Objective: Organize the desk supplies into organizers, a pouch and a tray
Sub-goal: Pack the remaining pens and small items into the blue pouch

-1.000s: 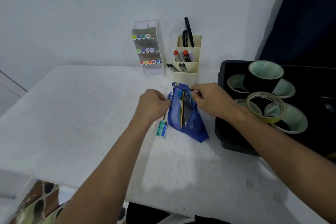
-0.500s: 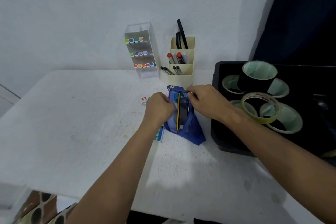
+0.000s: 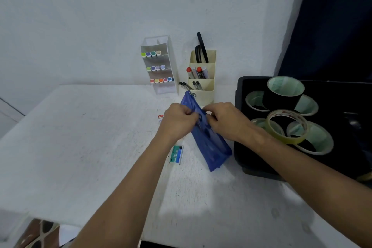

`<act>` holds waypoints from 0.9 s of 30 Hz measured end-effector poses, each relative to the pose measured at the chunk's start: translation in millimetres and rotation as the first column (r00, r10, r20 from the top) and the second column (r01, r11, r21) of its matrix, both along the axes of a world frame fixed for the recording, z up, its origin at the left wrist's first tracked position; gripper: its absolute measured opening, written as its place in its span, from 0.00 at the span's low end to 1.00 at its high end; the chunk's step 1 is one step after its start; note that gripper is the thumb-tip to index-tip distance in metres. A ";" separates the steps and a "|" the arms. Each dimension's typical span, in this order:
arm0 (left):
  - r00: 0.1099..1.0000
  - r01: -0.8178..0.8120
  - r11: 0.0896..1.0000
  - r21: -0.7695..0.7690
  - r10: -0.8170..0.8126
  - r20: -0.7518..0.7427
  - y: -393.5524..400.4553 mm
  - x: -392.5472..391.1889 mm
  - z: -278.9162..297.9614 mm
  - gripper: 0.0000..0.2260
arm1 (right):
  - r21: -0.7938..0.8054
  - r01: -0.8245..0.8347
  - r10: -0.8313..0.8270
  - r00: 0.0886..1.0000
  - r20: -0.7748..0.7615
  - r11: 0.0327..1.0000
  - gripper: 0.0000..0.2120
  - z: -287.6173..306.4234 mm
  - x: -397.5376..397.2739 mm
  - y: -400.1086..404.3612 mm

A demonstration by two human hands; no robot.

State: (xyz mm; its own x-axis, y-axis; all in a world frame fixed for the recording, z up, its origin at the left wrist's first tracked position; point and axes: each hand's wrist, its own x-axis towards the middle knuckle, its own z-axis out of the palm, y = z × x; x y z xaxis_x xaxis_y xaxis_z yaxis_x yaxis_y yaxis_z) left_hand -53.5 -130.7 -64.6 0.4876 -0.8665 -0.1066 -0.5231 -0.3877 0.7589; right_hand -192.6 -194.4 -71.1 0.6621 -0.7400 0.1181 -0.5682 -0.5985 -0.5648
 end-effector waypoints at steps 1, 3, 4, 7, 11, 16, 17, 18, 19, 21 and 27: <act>1.000 0.001 1.000 0.005 -0.001 0.013 0.6 0.1 0.7 0.13 | 0.010 -0.011 0.011 1.000 0.013 1.000 0.12 1.0 0.5 2.6; 0.996 0.024 0.998 0.062 -0.030 0.083 2.9 0.2 0.6 0.12 | 0.002 -0.022 0.022 1.000 -0.016 1.000 0.12 0.5 1.1 5.4; 0.992 0.044 0.995 0.094 -0.054 0.112 3.7 -0.5 0.3 0.12 | -0.009 -0.025 0.024 0.999 -0.048 1.000 0.12 -0.3 1.2 5.3; 0.988 0.033 0.994 0.106 -0.048 0.145 0.8 1.1 -1.0 0.14 | -0.017 -0.025 0.024 0.996 -0.085 1.000 0.13 -1.1 1.3 4.9; 0.962 0.007 1.000 0.003 -0.008 0.272 -16.4 11.3 3.4 0.19 | -0.014 -0.031 0.030 0.998 -0.061 0.999 0.14 0.0 1.3 5.4; 0.887 0.200 0.968 0.150 -0.244 0.393 -37.4 23.2 13.0 0.17 | 0.002 -0.022 0.022 0.998 -0.057 1.000 0.14 -1.5 0.8 2.2; 0.861 0.222 0.953 0.208 -0.291 0.417 -38.9 25.2 14.1 0.17 | 0.001 -0.028 0.028 0.997 -0.067 1.000 0.14 -1.3 0.9 2.2; 0.838 0.243 0.936 0.255 -0.335 0.431 -40.3 27.5 14.0 0.17 | -0.004 -0.035 0.035 0.996 -0.078 0.999 0.13 -1.4 0.8 2.0; 0.827 0.255 0.924 0.286 -0.361 0.431 -41.2 29.6 13.4 0.17 | -0.009 -0.043 0.043 0.995 -0.090 0.999 0.13 -1.3 0.6 2.0; 0.829 0.250 0.923 0.292 -0.360 0.429 -41.1 32.9 12.9 0.16 | -0.014 -0.051 0.049 0.992 -0.112 0.999 0.14 -1.7 0.3 1.8; 0.899 0.174 0.978 0.114 -0.205 0.387 -41.5 41.6 9.7 0.06 | 0.091 -0.073 0.075 0.997 -0.025 0.993 0.13 5.4 4.0 -5.9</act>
